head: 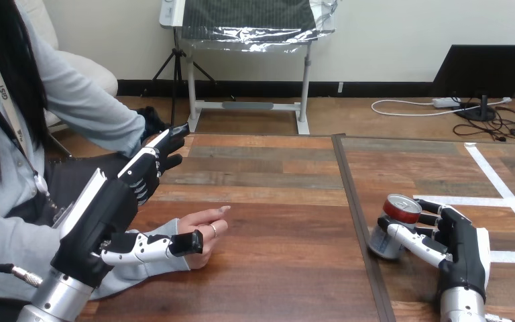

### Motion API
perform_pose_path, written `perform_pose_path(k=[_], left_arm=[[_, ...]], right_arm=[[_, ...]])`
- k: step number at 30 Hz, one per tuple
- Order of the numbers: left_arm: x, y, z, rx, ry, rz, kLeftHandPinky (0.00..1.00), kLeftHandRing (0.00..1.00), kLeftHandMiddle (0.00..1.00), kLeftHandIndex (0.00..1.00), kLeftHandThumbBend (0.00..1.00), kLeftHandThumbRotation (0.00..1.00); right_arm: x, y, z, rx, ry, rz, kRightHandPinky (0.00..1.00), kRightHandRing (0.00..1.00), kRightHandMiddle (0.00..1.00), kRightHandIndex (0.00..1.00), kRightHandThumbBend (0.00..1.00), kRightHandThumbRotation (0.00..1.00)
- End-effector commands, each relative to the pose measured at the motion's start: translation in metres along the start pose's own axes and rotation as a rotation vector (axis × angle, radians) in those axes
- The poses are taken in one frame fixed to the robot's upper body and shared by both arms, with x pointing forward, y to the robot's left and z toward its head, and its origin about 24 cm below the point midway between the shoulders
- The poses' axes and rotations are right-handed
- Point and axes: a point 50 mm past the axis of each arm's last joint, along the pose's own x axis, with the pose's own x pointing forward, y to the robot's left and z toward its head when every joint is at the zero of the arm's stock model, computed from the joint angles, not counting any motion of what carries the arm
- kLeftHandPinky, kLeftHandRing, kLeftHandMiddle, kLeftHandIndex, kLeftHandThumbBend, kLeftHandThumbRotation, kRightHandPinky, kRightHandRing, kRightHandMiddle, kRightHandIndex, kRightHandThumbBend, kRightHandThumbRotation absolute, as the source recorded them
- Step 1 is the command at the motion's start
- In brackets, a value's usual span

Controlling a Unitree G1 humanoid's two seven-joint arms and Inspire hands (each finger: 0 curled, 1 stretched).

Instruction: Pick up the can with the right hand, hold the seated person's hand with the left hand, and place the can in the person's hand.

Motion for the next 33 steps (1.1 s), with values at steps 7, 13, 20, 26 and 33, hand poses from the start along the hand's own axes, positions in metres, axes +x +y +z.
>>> perform_pose_path(k=[7,13,20,26,33], left_arm=[[0.0228,0.0069,0.0141,0.016,-0.112,0.001,0.95,0.98,0.97,0.93,1.00,0.38],[0.0227,0.0066,0.0140,0.015,-0.110,0.004,0.95,0.98,0.97,0.93,1.00,0.38],[0.0223,0.0062,0.0139,0.014,-0.110,0.005,0.95,0.98,0.97,0.93,1.00,0.38],[0.0220,0.0057,0.0137,0.011,-0.110,0.008,0.95,0.97,0.96,0.93,1.00,0.39],[0.0218,0.0052,0.0133,0.005,-0.109,0.011,0.96,0.97,0.97,0.92,1.00,0.38]], right_arm=[[0.0079,0.0052,0.0151,0.020,-0.064,-0.002,0.39,0.46,0.53,0.55,0.75,0.00],[0.0093,0.0048,0.0166,0.023,-0.067,-0.001,0.38,0.45,0.52,0.54,0.75,0.00],[0.0108,0.0047,0.0188,0.016,-0.074,0.003,0.37,0.45,0.51,0.54,0.76,0.00],[0.0128,0.0044,0.0209,0.009,-0.077,0.008,0.37,0.44,0.51,0.54,0.76,0.00],[0.0141,0.0035,0.0227,0.001,-0.083,0.010,0.37,0.44,0.51,0.54,0.76,0.00]])
